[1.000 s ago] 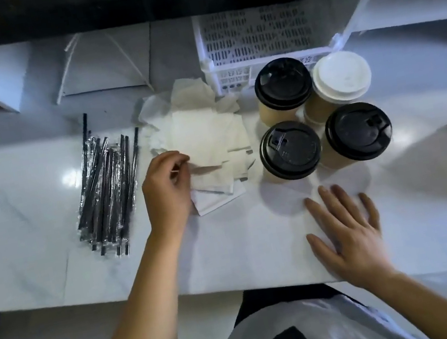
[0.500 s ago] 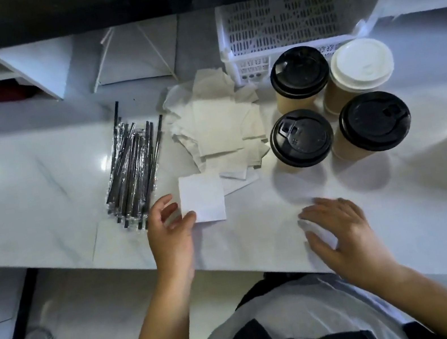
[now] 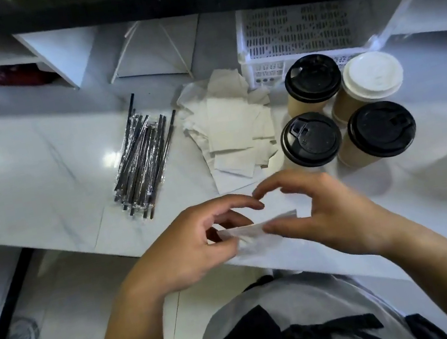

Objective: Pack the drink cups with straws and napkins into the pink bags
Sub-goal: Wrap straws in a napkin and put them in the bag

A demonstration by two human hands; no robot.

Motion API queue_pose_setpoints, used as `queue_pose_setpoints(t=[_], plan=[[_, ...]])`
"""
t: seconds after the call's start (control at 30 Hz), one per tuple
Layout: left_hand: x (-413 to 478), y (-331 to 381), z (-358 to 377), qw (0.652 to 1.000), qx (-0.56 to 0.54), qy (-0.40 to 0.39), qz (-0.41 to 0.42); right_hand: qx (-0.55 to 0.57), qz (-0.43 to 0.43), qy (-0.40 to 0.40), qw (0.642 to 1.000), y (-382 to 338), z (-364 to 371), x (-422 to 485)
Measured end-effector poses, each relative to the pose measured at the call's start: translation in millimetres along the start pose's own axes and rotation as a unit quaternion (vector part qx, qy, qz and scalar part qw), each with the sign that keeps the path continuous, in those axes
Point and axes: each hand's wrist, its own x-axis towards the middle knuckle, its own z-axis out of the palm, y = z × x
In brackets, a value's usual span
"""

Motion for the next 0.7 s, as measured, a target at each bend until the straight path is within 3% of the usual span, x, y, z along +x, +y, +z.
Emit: queue_pose_setpoints(t=[0.17, 0.27, 0.37, 0.47, 0.6, 0.7], plan=[[14, 2, 6, 0.999, -0.031, -0.034, 0.018, 0.028, 0.064, 0.004, 0.998, 7, -10, -22], [27, 3, 4, 0.996, -0.075, -0.041, 0.041, 0.018, 0.081, 0.063, 0.995, 10, -11, -39], [62, -13, -7, 0.981, -0.134, 0.137, 0.003, -0.037, 0.084, 0.155, 0.984, 18, -15, -50], [115, -43, -21, 0.942, -0.096, 0.31, -0.081, -0.129, 0.055, 0.206, 0.968, 26, -22, -55], [165, -57, -27, 0.927, -0.025, 0.343, -0.151, -0.167, 0.034, 0.251, 0.953, 30, -29, -59], [178, -56, -28, 0.909, -0.023, 0.384, -0.159, -0.178, 0.044, 0.277, 0.943, 31, -37, -61]])
